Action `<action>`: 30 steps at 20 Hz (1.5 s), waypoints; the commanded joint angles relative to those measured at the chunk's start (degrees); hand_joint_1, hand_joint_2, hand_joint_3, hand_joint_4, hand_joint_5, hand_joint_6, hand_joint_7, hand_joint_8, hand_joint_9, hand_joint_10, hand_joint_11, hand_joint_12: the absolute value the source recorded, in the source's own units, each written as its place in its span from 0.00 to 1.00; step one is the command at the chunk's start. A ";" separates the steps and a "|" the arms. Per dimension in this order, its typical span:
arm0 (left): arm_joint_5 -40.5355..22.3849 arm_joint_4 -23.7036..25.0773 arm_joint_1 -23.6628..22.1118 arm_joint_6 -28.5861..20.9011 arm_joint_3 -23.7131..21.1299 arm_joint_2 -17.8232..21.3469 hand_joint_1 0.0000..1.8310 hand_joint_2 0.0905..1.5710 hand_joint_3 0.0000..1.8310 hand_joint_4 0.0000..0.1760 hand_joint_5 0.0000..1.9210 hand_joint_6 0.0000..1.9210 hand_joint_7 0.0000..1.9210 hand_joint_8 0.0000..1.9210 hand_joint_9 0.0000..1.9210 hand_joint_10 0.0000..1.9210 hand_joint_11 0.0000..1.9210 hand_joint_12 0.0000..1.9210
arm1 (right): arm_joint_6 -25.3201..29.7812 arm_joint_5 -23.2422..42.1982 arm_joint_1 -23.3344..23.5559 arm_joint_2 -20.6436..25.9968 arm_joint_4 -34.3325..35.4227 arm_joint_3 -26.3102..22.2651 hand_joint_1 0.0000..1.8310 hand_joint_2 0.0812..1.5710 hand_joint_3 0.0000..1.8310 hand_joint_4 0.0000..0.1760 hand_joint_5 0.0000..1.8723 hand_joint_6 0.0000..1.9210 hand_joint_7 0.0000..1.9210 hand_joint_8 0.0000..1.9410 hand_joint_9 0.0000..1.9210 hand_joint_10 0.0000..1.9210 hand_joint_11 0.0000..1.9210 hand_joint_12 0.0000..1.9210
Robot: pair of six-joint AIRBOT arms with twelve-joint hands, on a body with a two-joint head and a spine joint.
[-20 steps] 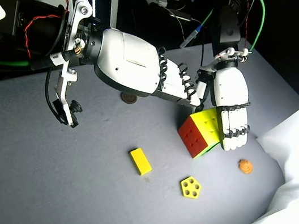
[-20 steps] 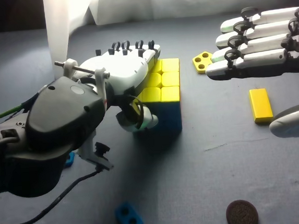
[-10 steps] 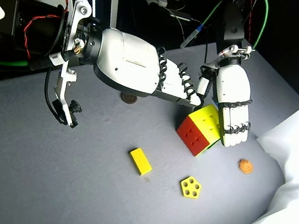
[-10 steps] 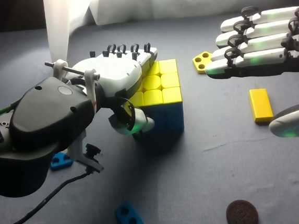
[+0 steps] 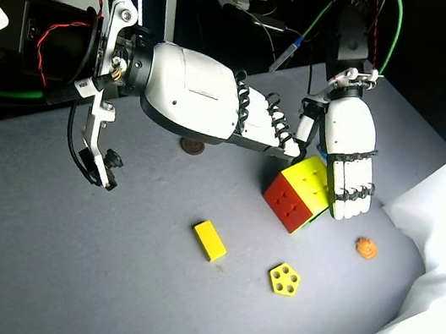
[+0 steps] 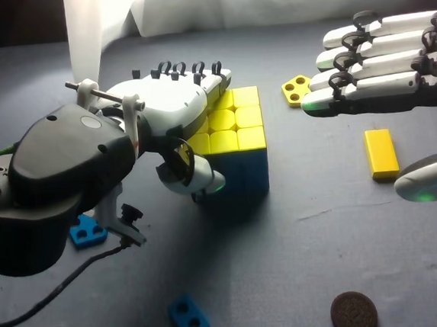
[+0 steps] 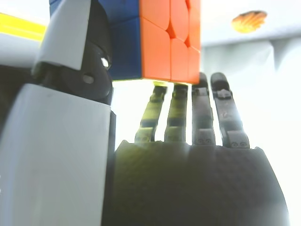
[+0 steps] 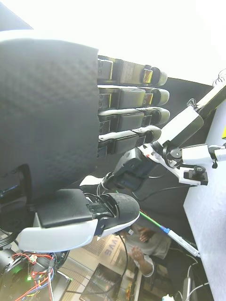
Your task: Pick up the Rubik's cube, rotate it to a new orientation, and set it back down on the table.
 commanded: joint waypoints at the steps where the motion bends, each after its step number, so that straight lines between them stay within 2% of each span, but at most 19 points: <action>1: -1.72 2.33 -0.83 0.61 0.37 0.50 0.50 0.67 0.00 0.00 0.00 0.00 0.00 0.00 0.00 0.00 0.00 0.00 | 0.14 4.76 0.40 0.35 2.79 -0.12 0.00 0.80 0.00 0.00 0.05 0.00 0.06 0.00 0.03 0.00 0.02 0.01; 3: -1.35 1.88 -1.18 1.42 0.66 0.53 0.48 0.67 0.00 0.00 0.00 0.00 0.00 0.00 0.00 0.00 0.00 0.00 | 0.09 4.75 0.40 0.36 2.79 -0.11 0.00 0.80 0.00 0.00 0.05 0.01 0.06 0.00 0.03 0.00 0.02 0.02; 6: -1.32 1.29 -1.60 2.40 0.99 0.61 0.50 0.66 0.00 0.00 0.00 0.00 0.00 0.00 0.00 0.00 0.00 0.00 | 0.07 4.75 0.39 0.36 2.79 -0.11 0.00 0.79 0.00 0.00 0.05 0.01 0.05 0.00 0.04 0.00 0.00 0.13; 8: -1.31 0.93 -1.59 2.40 1.15 0.60 0.51 0.67 0.00 0.00 0.00 0.00 0.00 0.00 0.00 0.00 0.00 0.00 | 0.05 4.75 0.39 0.35 2.79 -0.12 0.00 0.79 0.00 0.00 0.05 0.00 0.05 0.00 0.02 0.00 0.00 0.01; 9: -1.30 0.88 -1.57 2.40 1.20 0.59 0.51 0.66 0.00 0.00 0.00 0.00 0.00 0.00 0.00 0.00 0.00 0.00 | 0.04 4.76 0.39 0.35 2.79 -0.12 0.00 0.80 0.00 0.00 0.05 0.01 0.05 0.00 0.02 0.00 0.00 0.00; 10: -1.23 0.83 -1.57 2.40 1.24 0.59 0.50 0.67 0.00 0.00 0.00 0.00 0.00 0.00 0.00 0.00 0.00 0.00 | 0.04 4.76 0.39 0.35 2.79 -0.12 0.00 0.80 0.00 0.00 0.04 0.00 0.04 0.00 0.02 0.01 0.00 0.00; 13: -1.10 0.50 -1.22 2.40 1.29 0.49 0.56 0.64 0.00 0.00 0.00 0.00 0.00 0.00 0.00 0.00 0.00 0.00 | 0.01 4.76 0.39 0.35 2.79 -0.12 0.00 0.80 0.00 0.00 0.03 0.00 0.05 0.00 0.03 0.01 0.00 0.00; 15: -1.03 0.50 -1.10 2.40 1.36 0.32 0.52 0.66 0.00 0.00 0.00 0.00 0.00 0.00 0.00 0.00 0.01 0.00 | 0.00 4.77 0.39 0.35 2.79 -0.12 0.00 0.80 0.00 0.00 0.04 0.00 0.05 0.00 0.03 0.01 0.00 0.00; 18: -0.80 0.52 -1.08 2.40 1.59 -0.03 0.54 0.65 0.00 0.00 0.00 0.00 0.00 0.00 0.00 0.00 0.01 0.01 | -0.01 4.81 0.39 0.35 2.79 -0.12 0.00 0.80 0.00 0.00 0.03 0.00 0.04 0.00 0.03 0.01 0.00 0.00; 21: -0.66 0.54 -1.14 2.40 1.76 -0.42 0.52 0.66 0.00 0.00 0.00 0.00 0.00 0.00 0.00 0.00 0.01 0.01 | -0.02 4.87 0.39 0.34 2.79 -0.12 0.00 0.80 0.00 0.00 0.02 0.00 0.03 0.00 0.02 0.00 0.00 0.00; 24: -0.65 0.54 -1.29 2.40 1.80 -0.67 0.55 0.66 0.00 0.00 0.00 0.00 0.00 0.00 0.00 0.00 0.00 0.00 | -0.02 4.91 0.38 0.34 2.79 -0.12 0.00 0.80 0.00 0.00 0.02 0.00 0.03 0.00 0.02 0.01 0.00 0.00; 27: -0.65 0.52 -1.52 2.40 1.94 -0.88 0.51 0.67 0.00 0.00 0.00 0.00 0.00 0.00 0.00 0.00 0.00 0.00 | -0.02 4.98 0.34 0.34 2.79 -0.12 0.00 0.79 0.00 0.00 0.04 0.01 0.04 0.01 0.03 0.01 0.00 0.00; 28: -0.65 0.52 -1.69 2.40 2.03 -0.96 0.51 0.66 0.00 0.00 0.00 0.00 0.00 0.00 0.00 0.00 0.00 0.00 | -0.02 5.01 0.33 0.34 2.79 -0.13 0.00 0.79 0.00 0.00 0.05 0.02 0.05 0.01 0.04 0.01 0.01 0.01; 29: -0.65 0.52 -1.76 2.40 2.09 -1.00 0.50 0.66 0.00 0.00 0.00 0.00 0.00 0.00 0.00 0.00 0.00 0.00 | -0.02 5.01 0.31 0.33 2.79 -0.13 0.00 0.77 0.00 0.00 0.07 0.01 0.07 0.01 0.06 0.00 0.00 0.11; 30: -0.65 0.53 -1.88 2.40 2.15 -1.05 0.50 0.67 0.00 0.00 0.00 0.00 0.00 0.00 0.00 0.00 0.00 0.00 | -0.02 5.02 0.29 0.33 2.79 -0.15 0.00 0.78 0.01 0.00 0.07 0.00 0.07 0.00 0.05 0.00 0.00 0.12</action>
